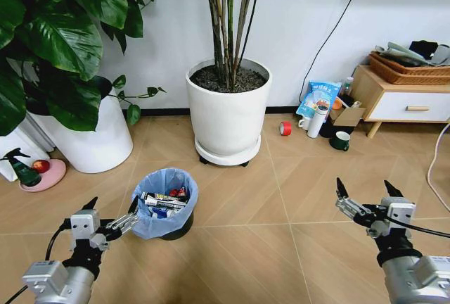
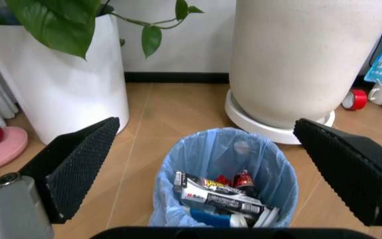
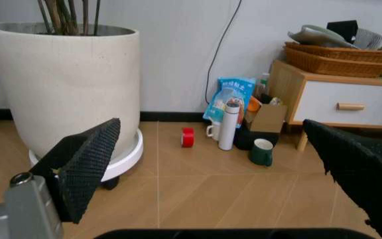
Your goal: Pick up the trash bin and place the garbage on the floor into it.
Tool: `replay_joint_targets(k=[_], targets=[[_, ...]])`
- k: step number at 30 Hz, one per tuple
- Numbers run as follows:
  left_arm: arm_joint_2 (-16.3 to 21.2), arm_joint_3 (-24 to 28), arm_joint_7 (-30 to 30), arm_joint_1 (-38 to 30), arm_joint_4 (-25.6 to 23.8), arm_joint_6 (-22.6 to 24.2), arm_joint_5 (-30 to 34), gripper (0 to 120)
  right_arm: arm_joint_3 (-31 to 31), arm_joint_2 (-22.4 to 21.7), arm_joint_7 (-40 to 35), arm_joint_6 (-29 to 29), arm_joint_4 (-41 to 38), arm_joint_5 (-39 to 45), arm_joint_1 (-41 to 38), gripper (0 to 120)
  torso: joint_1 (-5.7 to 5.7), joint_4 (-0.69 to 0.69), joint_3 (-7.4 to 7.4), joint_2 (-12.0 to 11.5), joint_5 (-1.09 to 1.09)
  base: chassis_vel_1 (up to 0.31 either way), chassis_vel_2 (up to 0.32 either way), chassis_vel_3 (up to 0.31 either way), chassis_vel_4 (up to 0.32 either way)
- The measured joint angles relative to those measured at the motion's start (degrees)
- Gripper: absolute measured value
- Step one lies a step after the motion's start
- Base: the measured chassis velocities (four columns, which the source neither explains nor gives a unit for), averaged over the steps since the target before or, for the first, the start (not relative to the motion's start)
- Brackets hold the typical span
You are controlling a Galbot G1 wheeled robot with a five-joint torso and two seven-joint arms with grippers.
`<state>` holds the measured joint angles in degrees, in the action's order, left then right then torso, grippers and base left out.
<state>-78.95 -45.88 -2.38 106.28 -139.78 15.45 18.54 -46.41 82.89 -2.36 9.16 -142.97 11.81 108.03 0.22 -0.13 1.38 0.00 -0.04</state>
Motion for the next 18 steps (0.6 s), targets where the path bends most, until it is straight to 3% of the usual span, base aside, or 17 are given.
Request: replay_joint_targets(k=[18], targets=[[-0.04, -0.02, 0.02, 0.0, 0.1, 0.0, -0.07, 100, 0.09, -0.03, -0.01, 0.06, 0.06, -0.05, -0.04, 100, 0.0, 0.0, 0.0, 0.0, 0.0, 0.0, 0.0, 0.0, 0.0]])
